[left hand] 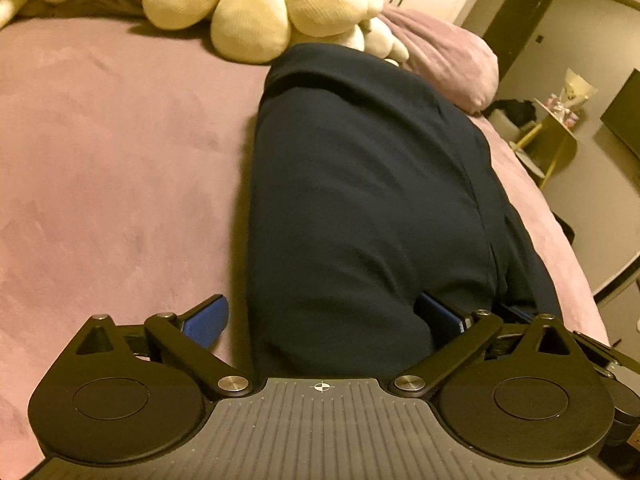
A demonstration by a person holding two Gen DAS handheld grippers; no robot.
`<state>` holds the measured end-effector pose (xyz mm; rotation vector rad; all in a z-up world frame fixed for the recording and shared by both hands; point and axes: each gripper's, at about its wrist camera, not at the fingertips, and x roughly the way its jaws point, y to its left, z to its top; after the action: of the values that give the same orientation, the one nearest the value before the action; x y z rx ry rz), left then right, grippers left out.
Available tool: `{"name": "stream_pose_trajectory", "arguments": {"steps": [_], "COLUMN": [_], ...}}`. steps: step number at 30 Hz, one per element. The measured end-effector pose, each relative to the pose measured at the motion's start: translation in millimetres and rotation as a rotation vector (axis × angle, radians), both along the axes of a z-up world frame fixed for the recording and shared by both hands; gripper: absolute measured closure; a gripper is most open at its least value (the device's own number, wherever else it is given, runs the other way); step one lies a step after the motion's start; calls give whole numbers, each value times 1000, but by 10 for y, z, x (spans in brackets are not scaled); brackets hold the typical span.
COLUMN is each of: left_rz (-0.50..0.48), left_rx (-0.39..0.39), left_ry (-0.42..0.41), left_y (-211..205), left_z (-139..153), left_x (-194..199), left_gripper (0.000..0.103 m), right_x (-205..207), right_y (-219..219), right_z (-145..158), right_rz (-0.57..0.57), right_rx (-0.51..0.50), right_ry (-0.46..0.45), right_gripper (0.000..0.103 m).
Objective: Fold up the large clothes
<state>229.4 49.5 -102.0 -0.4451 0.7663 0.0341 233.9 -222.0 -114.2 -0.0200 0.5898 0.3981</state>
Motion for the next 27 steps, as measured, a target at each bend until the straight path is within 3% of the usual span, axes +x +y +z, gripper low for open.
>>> {"name": "stream_pose_trajectory", "arguments": {"steps": [4,8,12,16,19,21,24,27], "left_rz": [17,-11,-29,-31,-54,-18,-10,-27], "left_rx": [-11,22,55,27,112,181,196,275], "left_ry": [41,25,25,60,71,86,99,77], "left_y": [-29,-80,-127,-129,-195,-216,-211,-233], "left_z": [133,328,239,189,184,147,80,35], "left_x": [-115,-448,-697,-722,-743,-730,-661,-638], "left_gripper": [0,0,0,0,1,0,0,0], "right_x": [12,-48,-30,-23,-6,10,17,2], "right_y": [57,67,48,104,89,69,61,81], "right_z": [11,51,36,30,39,41,38,25], "right_rz": [2,5,-12,-23,-22,-21,-22,-25], "right_rx": [-12,-35,-8,-23,-16,-3,3,-10], "right_ry": [-7,-13,9,8,17,26,26,16], "right_gripper": [85,85,85,85,85,85,85,85]}}
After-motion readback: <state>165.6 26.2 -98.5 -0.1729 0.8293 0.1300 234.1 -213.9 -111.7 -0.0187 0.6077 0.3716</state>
